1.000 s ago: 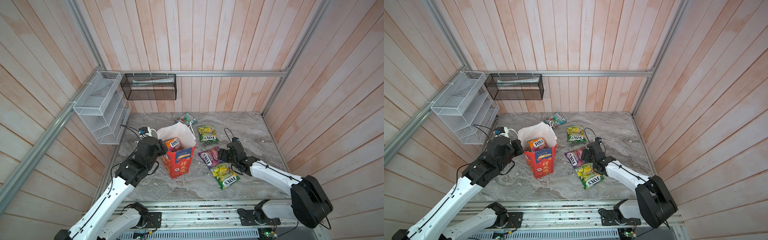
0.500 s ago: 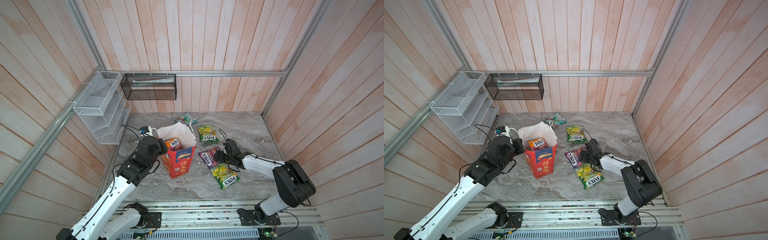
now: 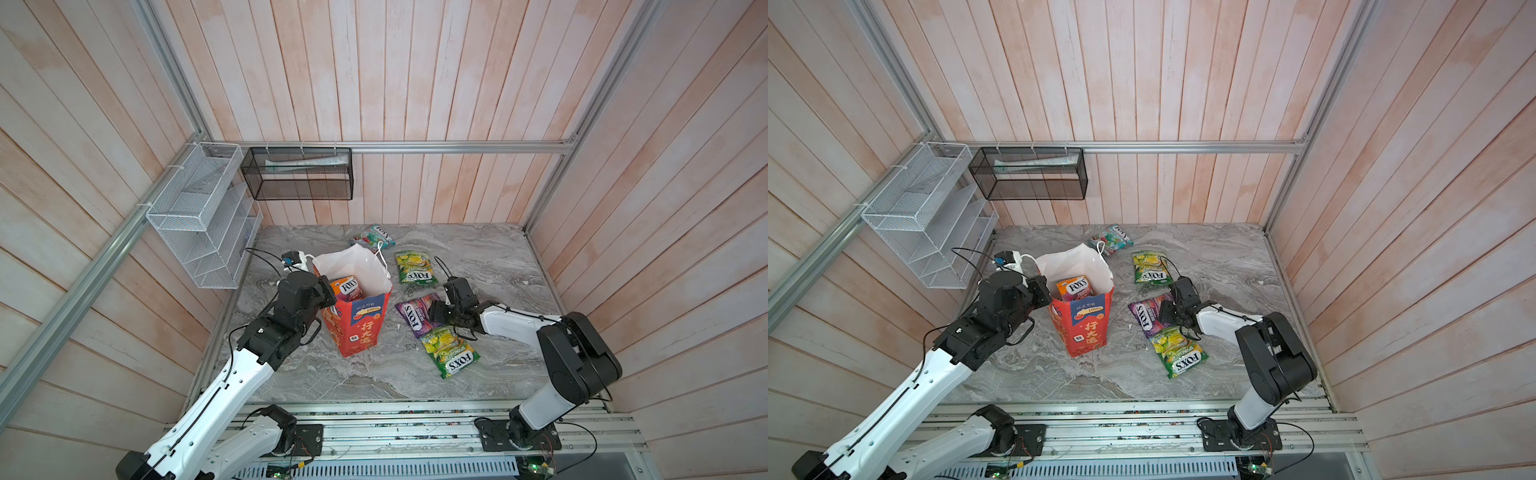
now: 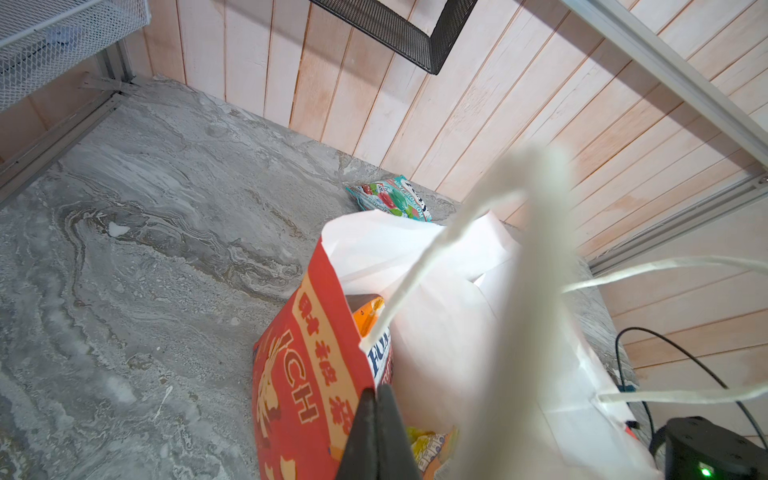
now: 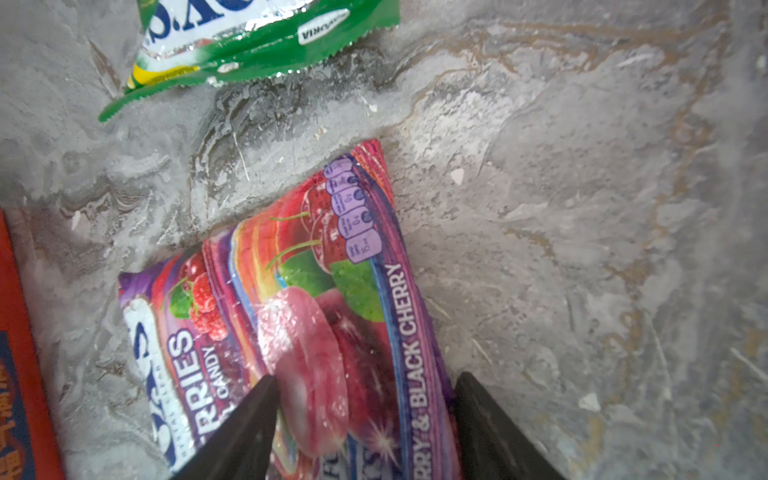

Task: Place the snacks into the paper bag
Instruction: 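Lower the right gripper onto the purple Berries packet and close it, then lift the purple Berries packet with the right gripper toward the bag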

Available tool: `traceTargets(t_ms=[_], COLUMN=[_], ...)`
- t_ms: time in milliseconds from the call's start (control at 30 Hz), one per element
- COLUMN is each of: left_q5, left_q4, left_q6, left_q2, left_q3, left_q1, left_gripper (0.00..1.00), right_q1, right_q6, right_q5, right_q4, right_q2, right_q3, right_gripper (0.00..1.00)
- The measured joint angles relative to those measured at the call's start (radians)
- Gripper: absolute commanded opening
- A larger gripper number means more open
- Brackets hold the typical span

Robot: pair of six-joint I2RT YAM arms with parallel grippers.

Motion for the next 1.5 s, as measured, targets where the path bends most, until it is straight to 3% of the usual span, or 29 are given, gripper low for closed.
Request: traceTargets(t_ms=[67,300,500,633,800,1200,1500], left_q5=[0.0,0.011,0.016,0.029,0.064,0.128,0.162], left_q4=[0.001,0.005,0.007,0.008,0.031,0.046,0.046], left_q6=[0.0,0.005,0.007,0.008,0.015,0.022,0.023], left_q2=[-0.001,-0.006,-0.006,-0.006,-0.015,-0.033,-0.046], left_q3=[-0.002,-0.005,-0.005,-0.005,-0.018,-0.023,-0.028], left_q1=[0.0,0.0,0.0,0.003,0.004,0.004,0.004], left_gripper=[0.0,0.0,0.0,0.0,0.0,0.0,0.0], right_q1=[-0.016,-0.067,-0.077,-0.077,-0.071,-0.039,0.006], right_q6=[-0.004,0.0,-0.011,-0.01,-0.011,-0.006,0.016], right_q5=[-0.017,-0.081,-0.117,-0.145,-0.157,-0.082,-0.017], right_q4=[0.008,0.037,0.048,0.051,0.039,0.02,-0.069], right_q2=[0.011,0.039,0.04,0.023,-0.09,-0.576,-0.824], right_q3=[0.0,0.004,0.004,0.003,-0.039,-0.127,-0.087], right_gripper=[0.5,0.39,0.09,0.0,0.0,0.0,0.0])
